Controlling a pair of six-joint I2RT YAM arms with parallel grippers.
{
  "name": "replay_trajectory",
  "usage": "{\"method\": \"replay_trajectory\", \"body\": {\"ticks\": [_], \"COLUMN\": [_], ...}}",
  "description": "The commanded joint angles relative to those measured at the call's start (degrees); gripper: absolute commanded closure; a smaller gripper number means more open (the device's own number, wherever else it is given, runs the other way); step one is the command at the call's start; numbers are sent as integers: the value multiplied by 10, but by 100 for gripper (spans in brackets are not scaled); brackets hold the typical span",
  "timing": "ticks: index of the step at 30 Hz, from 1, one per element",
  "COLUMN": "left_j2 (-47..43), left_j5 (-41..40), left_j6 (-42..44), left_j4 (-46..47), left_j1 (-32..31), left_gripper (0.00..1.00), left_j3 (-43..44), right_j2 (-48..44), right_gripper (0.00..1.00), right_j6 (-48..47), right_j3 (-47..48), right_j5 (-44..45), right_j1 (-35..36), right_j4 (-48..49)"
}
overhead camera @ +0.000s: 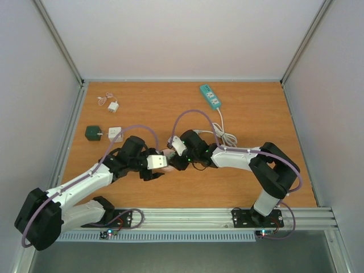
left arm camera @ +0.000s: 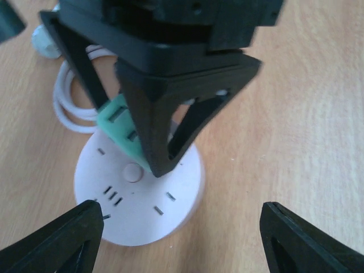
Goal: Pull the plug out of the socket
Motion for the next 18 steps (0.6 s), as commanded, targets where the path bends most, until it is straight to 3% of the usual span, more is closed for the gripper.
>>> {"method": "replay_trajectory", "body": {"ticks": [1, 6, 14, 18], "left_j2": [0, 12, 33, 60], "left_j5": [10, 2, 11, -37], "left_j6": [-75, -103, -166, -229], "left_j4": [48, 39, 12, 46], "left_j1": [23, 31, 30, 11], "left_gripper": [21, 17, 13, 13], "left_j3": [4, 23, 63, 69], "right_j2": [-3, -33, -113, -141], "right_gripper": [36, 20, 18, 18], "right_j6": [42, 34, 27, 32], "right_j3": [26, 26, -1, -7], "right_j5": [-4, -21, -81, -106], "right_j1": [-2, -3, -78, -134], "right_j4": [33, 30, 18, 12]}}
